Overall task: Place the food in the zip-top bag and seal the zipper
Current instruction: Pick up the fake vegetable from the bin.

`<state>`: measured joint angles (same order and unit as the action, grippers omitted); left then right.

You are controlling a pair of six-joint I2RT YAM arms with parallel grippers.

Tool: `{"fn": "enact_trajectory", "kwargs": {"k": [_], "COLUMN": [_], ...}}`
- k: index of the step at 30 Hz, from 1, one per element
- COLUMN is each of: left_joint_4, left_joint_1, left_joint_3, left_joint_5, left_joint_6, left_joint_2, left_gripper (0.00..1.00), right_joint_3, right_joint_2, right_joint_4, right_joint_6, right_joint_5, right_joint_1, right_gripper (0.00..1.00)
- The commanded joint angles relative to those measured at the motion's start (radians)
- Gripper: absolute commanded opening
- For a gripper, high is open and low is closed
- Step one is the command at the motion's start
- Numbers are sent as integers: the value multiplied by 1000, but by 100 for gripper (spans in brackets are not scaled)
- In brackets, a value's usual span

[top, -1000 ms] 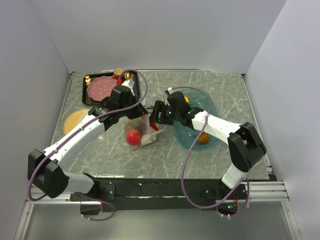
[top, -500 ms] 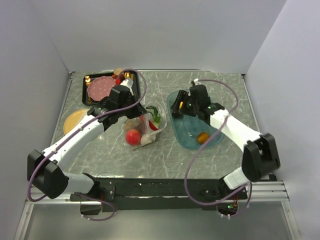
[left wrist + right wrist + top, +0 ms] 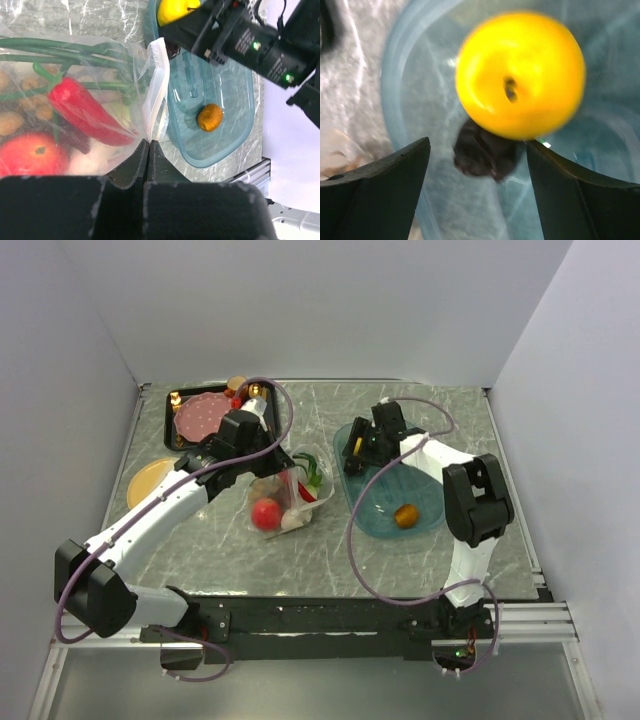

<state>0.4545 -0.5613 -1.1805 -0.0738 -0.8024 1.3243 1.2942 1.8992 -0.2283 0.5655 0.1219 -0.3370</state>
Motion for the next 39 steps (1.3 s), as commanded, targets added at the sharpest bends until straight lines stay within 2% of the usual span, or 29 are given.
{"fn": "enact_trajectory", "kwargs": {"k": [1, 8, 12, 15, 16, 20, 21, 23, 27, 33, 39], "left_joint_4": [-28, -36, -40, -48, -51, -47, -46, -50, -53, -53, -48], "left_joint_1": [3, 3, 4, 3, 3, 3, 3, 3, 3, 3, 3], "left_joint_3": [-10, -1, -2, 4, 7, 2, 4, 5, 5, 4, 2], "left_joint_5": [-11, -15, -20, -24, -27, -26, -24, -29, -34, -35, -34], "left_joint_6": [-6, -8, -6, -11, -11, -8, -8, -8, -6, -1, -1], "left_joint_2": [-25, -19, -14, -14, -16, -13, -13, -11, -8, -2, -4], "left_gripper": [1, 1, 1, 1, 1, 1, 1, 1, 1, 1, 1], "right_joint_3": [77, 1, 7, 13, 14, 1, -36, -85, -229, -318, -314], "right_joint_2": [47, 18, 27, 40, 41, 20, 3, -72, -234, -487, -528], "right_joint_4": [-11, 3, 1, -11, -11, -8, 7, 58, 110, 121, 136], "right_joint_6": [-6, -4, -10, -21, -24, -27, -24, -9, 22, 57, 108], "right_joint_5": [28, 10, -1, 5, 5, 4, 11, 15, -19, -59, 62], "right_joint_1": [6, 4, 6, 4, 4, 6, 4, 3, -14, -60, -123], "right_gripper": [81, 80, 72, 70, 65, 31, 17, 8, 8, 9, 12]}}
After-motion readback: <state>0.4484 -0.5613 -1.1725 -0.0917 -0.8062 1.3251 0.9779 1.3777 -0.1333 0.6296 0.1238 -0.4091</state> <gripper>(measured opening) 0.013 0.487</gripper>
